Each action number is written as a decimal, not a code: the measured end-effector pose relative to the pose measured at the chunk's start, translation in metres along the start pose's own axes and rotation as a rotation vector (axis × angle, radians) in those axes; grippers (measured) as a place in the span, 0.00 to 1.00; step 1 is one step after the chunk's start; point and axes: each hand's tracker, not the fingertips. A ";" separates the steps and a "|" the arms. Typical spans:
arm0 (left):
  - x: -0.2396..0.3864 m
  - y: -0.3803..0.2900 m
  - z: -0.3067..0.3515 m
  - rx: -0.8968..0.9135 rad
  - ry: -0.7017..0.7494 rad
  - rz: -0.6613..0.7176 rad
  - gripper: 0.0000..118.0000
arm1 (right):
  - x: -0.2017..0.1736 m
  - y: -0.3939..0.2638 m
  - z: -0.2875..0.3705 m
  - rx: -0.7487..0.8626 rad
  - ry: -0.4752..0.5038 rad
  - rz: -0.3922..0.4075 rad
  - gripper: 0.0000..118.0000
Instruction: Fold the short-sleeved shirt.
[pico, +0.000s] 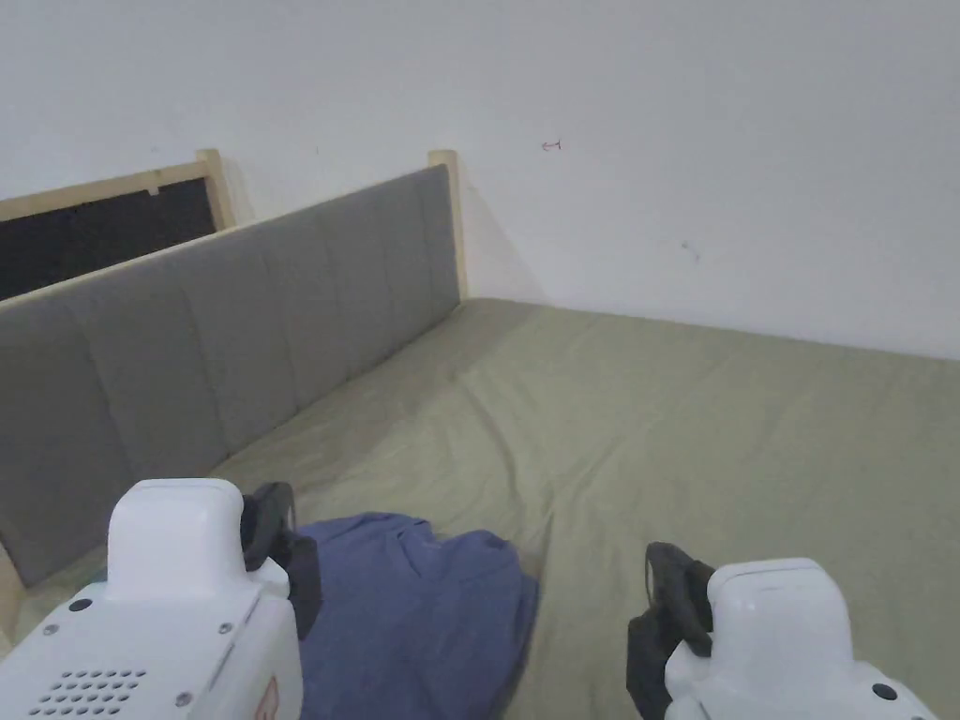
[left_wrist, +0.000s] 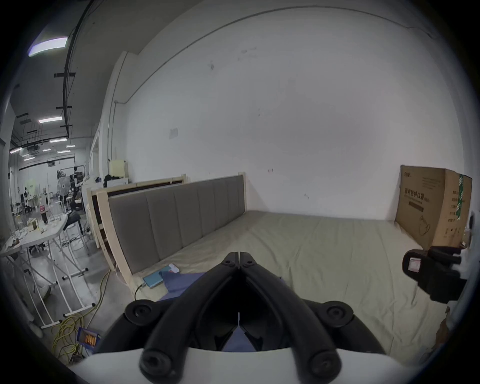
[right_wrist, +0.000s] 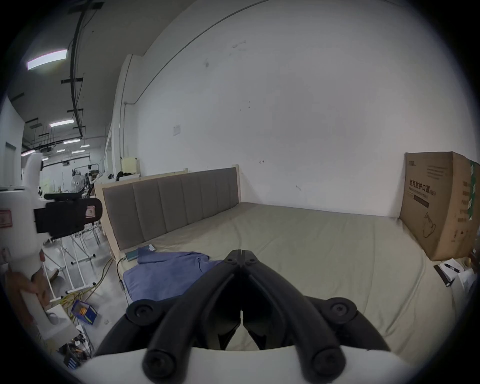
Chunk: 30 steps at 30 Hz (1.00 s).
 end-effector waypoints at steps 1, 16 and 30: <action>0.001 -0.005 -0.006 -0.030 0.008 -0.010 0.00 | 0.001 -0.001 -0.002 -0.005 -0.004 0.003 0.00; -0.014 -0.147 -0.187 -0.688 -0.087 -0.036 0.06 | 0.017 -0.034 -0.031 -0.197 -0.041 -0.025 0.00; -0.025 -0.179 -0.265 -0.853 -0.050 0.124 0.91 | 0.024 -0.063 -0.056 -0.335 -0.025 -0.008 0.00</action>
